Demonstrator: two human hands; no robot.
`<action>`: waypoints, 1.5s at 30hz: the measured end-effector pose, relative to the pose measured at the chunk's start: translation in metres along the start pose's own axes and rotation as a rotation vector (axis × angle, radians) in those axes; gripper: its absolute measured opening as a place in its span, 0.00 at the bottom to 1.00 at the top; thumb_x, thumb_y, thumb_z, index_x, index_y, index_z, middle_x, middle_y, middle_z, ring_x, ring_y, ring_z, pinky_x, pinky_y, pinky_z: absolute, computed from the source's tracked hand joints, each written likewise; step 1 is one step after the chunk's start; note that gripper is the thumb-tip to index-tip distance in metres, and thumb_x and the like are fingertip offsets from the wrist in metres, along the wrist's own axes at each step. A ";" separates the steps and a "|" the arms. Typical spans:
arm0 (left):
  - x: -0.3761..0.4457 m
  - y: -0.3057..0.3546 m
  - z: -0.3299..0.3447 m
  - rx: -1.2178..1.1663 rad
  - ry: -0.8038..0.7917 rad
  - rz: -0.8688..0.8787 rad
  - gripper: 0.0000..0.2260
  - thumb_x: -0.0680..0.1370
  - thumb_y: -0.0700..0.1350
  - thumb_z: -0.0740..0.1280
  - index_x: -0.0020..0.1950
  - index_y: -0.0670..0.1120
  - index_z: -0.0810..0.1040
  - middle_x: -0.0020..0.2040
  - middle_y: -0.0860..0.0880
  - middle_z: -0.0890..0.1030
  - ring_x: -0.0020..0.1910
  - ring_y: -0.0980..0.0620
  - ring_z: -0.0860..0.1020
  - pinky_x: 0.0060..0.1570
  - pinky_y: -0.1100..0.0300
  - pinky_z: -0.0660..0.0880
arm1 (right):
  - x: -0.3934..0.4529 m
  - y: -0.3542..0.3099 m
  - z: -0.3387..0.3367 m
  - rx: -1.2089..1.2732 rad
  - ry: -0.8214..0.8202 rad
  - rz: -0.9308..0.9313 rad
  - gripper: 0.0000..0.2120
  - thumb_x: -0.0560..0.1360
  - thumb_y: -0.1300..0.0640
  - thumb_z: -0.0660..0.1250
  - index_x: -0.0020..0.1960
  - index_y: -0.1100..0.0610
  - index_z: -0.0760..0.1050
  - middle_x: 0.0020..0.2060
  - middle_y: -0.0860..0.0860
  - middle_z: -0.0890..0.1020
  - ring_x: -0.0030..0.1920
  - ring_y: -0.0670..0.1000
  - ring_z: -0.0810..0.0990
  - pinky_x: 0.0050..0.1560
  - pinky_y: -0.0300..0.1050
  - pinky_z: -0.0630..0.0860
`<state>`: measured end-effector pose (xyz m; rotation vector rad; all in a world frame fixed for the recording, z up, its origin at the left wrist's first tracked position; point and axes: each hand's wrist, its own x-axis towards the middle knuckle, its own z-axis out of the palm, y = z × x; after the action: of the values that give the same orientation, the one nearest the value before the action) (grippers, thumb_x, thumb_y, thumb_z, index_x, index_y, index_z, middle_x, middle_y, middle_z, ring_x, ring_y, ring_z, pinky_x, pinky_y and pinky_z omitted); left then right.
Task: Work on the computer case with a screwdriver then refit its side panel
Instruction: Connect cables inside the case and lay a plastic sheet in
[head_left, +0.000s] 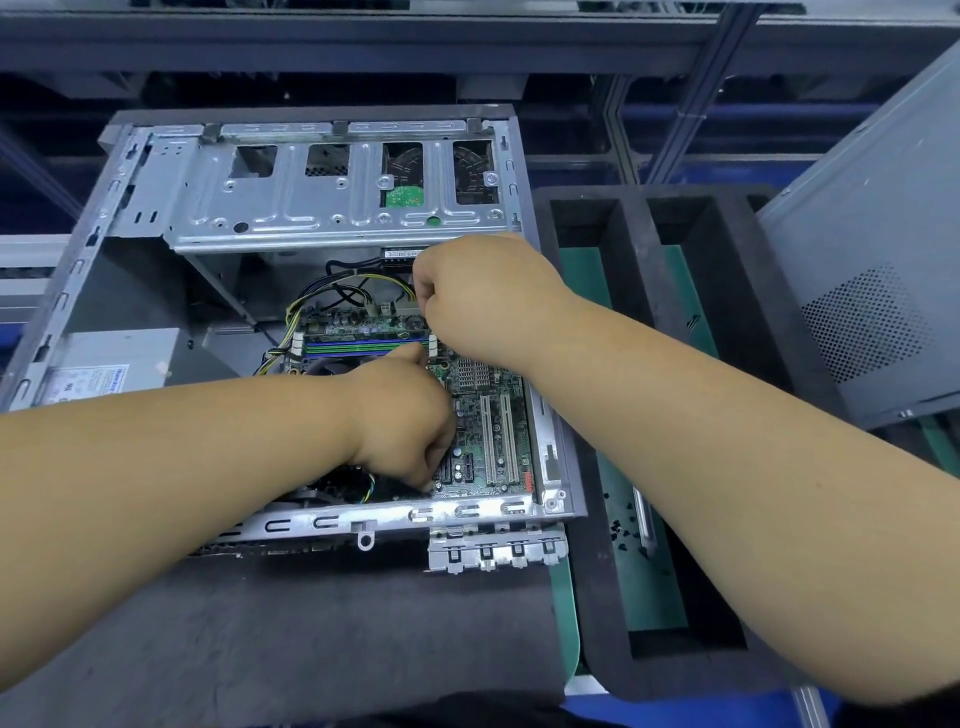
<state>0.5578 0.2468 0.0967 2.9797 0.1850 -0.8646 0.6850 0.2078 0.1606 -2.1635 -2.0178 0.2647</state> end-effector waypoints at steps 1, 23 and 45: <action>0.000 0.001 0.000 0.005 0.002 0.000 0.13 0.69 0.63 0.70 0.44 0.55 0.82 0.38 0.58 0.81 0.44 0.58 0.77 0.66 0.53 0.55 | 0.000 0.000 0.000 -0.003 0.000 0.001 0.08 0.76 0.60 0.60 0.49 0.52 0.78 0.43 0.50 0.81 0.43 0.54 0.76 0.46 0.42 0.59; 0.005 0.005 -0.005 0.037 -0.021 -0.041 0.14 0.66 0.63 0.72 0.43 0.55 0.81 0.35 0.58 0.77 0.42 0.56 0.73 0.67 0.48 0.55 | 0.000 -0.001 0.003 -0.065 0.014 0.011 0.08 0.75 0.59 0.60 0.48 0.52 0.78 0.42 0.50 0.81 0.43 0.55 0.76 0.46 0.43 0.60; -0.085 -0.047 -0.060 -0.769 0.649 -0.196 0.03 0.75 0.51 0.71 0.43 0.56 0.83 0.36 0.61 0.82 0.35 0.65 0.77 0.36 0.67 0.72 | -0.048 0.029 -0.048 0.762 0.516 0.319 0.17 0.71 0.70 0.60 0.42 0.50 0.81 0.41 0.45 0.84 0.46 0.43 0.81 0.50 0.34 0.75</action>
<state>0.5123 0.2889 0.1927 2.3887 0.6537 0.1981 0.7214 0.1572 0.2005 -1.7825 -1.0501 0.3871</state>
